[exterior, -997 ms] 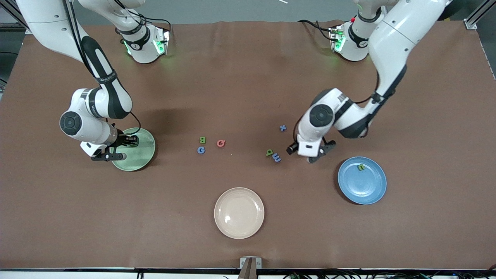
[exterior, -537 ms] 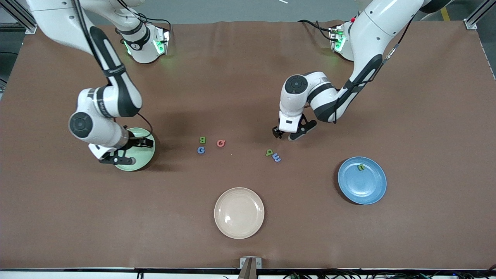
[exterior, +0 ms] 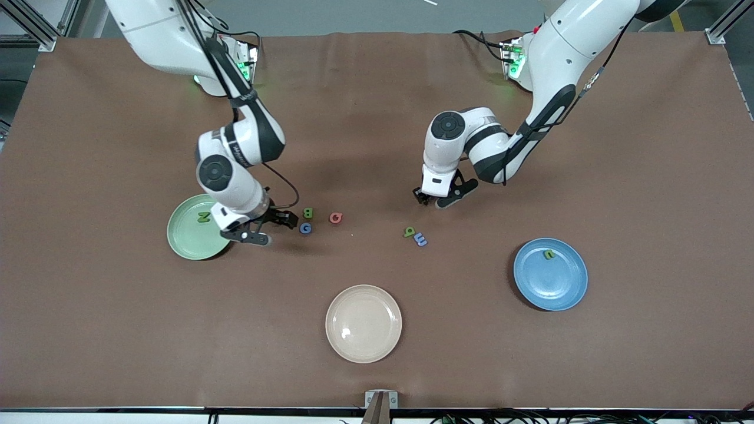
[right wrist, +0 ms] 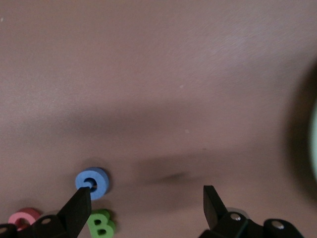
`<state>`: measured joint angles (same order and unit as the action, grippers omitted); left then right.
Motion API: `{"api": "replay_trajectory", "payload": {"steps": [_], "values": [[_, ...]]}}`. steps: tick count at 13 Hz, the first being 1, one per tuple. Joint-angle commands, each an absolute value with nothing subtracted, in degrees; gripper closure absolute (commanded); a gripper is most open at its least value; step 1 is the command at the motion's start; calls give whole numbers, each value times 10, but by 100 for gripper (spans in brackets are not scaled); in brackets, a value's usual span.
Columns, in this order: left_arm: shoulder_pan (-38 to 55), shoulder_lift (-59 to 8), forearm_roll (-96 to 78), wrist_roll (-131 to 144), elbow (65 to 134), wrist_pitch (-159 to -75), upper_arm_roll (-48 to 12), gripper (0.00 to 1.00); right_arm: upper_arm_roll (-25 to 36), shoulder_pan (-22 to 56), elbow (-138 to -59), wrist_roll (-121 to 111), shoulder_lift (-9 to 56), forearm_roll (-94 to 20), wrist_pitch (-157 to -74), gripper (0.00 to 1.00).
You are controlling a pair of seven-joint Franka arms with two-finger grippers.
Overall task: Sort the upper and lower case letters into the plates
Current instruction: 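Grasp the blue x with the left gripper while the right gripper grasps the blue c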
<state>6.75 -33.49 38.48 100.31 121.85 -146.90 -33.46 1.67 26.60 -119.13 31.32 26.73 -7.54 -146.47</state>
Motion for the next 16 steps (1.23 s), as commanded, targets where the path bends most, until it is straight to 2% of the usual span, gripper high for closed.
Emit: {"api": "replay_trajectory", "payload": {"steps": [1,2,5,6,7,8,11,13,14,15,16], "values": [[72,-348,397,1022,1220,-1478,-333,50,23,286,-1173,344,291,-80,-1481,0],[72,-348,397,1021,1221,-1478,-334,51,23,295,-1161,364,300,-80,-1481,0],[73,-349,398,1021,1219,-1478,-335,66,23,305,-1135,370,322,-79,-1483,3],[74,-352,398,1021,1217,-1478,-335,75,23,309,-1129,370,329,-79,-1484,6],[74,-349,397,1020,1217,-1478,-336,97,24,315,-1129,370,334,-77,-1491,13],[69,-342,397,1017,1218,-1477,-336,100,24,316,-1129,370,337,-76,-1498,20],[39,-304,397,1012,1205,-1469,-335,100,24,323,-1129,370,343,-73,-1500,45],[-4,-279,397,997,1186,-1461,-337,100,24,324,-1130,371,343,-73,-1497,66],[-35,-277,396,961,1168,-1447,-337,100,24,325,-1130,376,343,-74,-1495,83],[-53,-277,390,936,1150,-1423,-337,100,24,326,-1129,384,342,-74,-1492,95],[-79,-278,390,912,1134,-1408,-338,100,24,323,-1129,383,341,-74,-1490,99]]}}
